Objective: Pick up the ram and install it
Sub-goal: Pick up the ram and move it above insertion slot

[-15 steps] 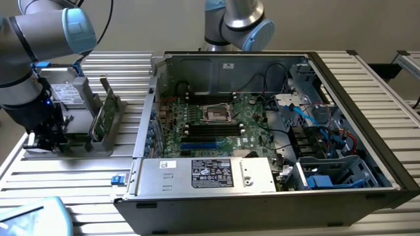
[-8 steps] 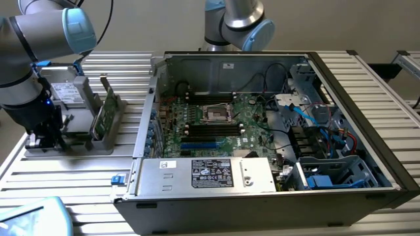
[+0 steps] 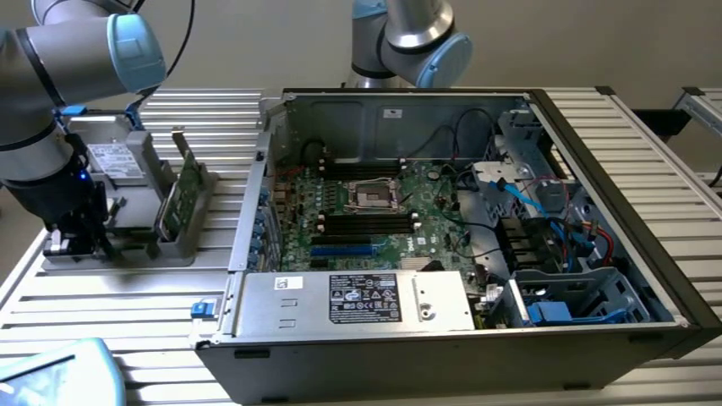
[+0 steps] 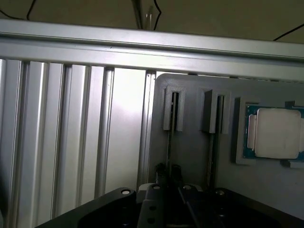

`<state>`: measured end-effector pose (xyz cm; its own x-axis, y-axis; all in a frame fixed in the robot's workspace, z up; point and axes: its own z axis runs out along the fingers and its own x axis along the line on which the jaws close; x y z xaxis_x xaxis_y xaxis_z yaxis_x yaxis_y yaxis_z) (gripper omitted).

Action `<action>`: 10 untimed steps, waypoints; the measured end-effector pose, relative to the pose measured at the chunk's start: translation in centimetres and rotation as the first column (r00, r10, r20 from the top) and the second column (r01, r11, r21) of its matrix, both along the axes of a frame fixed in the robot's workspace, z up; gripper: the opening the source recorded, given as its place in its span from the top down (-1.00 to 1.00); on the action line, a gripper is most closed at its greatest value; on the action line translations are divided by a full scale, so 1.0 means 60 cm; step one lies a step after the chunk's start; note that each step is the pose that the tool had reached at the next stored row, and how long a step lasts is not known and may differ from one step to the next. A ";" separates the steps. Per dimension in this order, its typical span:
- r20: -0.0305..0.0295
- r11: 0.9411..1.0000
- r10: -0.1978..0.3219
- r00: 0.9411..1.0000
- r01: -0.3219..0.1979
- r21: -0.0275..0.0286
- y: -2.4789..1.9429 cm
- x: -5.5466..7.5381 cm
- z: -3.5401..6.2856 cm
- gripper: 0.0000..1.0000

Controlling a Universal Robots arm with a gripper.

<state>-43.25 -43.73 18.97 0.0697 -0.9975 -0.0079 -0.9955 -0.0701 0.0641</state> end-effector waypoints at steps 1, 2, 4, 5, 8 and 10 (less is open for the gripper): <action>0.000 1.000 0.000 1.000 0.000 0.000 0.0000 0.000 0.000 0.71; 0.000 1.000 0.000 1.000 0.000 0.000 0.0000 0.000 0.000 0.71; 0.000 1.000 0.000 1.000 0.000 -0.001 0.0000 0.000 0.000 0.71; 0.000 1.000 0.000 1.000 0.000 -0.001 0.0000 0.000 0.000 0.71; 0.000 1.000 0.000 1.000 0.000 -0.001 0.0001 0.000 0.000 0.71; 0.000 1.000 0.000 1.000 0.000 -0.001 0.0001 0.001 0.000 0.71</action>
